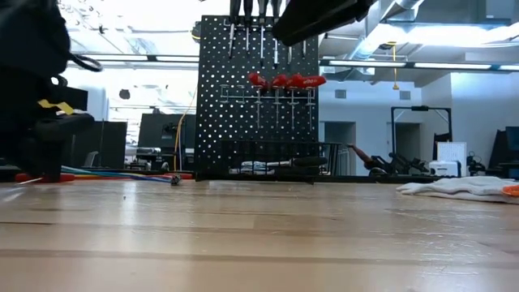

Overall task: Hang tools onto peg board
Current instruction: Move the left red hex key to the center of the table

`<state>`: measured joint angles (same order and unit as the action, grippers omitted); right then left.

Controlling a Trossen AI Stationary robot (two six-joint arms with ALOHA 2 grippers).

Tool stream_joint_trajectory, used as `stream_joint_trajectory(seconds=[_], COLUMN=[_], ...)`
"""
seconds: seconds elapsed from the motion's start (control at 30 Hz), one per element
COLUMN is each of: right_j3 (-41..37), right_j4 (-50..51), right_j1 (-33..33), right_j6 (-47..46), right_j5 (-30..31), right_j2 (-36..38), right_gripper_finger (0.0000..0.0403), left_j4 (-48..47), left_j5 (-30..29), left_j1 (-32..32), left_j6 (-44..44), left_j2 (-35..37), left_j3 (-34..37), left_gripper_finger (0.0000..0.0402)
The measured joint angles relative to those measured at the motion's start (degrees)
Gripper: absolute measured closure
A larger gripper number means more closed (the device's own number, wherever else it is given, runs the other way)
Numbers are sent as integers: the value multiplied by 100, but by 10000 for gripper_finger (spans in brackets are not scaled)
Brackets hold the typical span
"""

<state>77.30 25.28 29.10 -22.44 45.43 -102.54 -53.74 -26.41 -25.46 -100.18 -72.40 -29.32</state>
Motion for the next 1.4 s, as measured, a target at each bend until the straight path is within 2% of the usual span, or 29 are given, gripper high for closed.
stream_joint_trajectory(seconds=[0.3,0.43,0.57,0.77,0.9,0.97,1.07,1.27,1.4], right_j3=[0,0,0,0,0,2,2,4,4], right_j4=[-72,-95,-105,-111,-112,-135,-180,-190,-189], right_j1=[15,13,13,4,7,11,11,0,0], right_j6=[-2,-3,4,26,37,39,39,42,42], right_j5=[-4,-6,-7,-8,-11,-11,-20,-37,-39], right_j2=[0,0,0,-1,0,0,0,0,0], right_gripper_finger=[214,214,214,214,214,214,214,214,214], left_j4=[4,-25,-127,-215,-962,-1095,-1039,-1116,-1297], left_j5=[5,-134,-69,399,827,838,1126,1316,1060], left_j1=[889,1451,2043,2523,2860,3110,3508,4179,4513], left_j6=[-66,370,1496,3961,4810,5110,6023,7290,7643], left_j2=[2,15,20,20,15,15,-57,-850,-1664], left_j3=[-2,-16,-301,-1141,-1373,-1386,-1386,-1388,-1388], left_gripper_finger=[242,242,242,242,242,242,242,216,186])
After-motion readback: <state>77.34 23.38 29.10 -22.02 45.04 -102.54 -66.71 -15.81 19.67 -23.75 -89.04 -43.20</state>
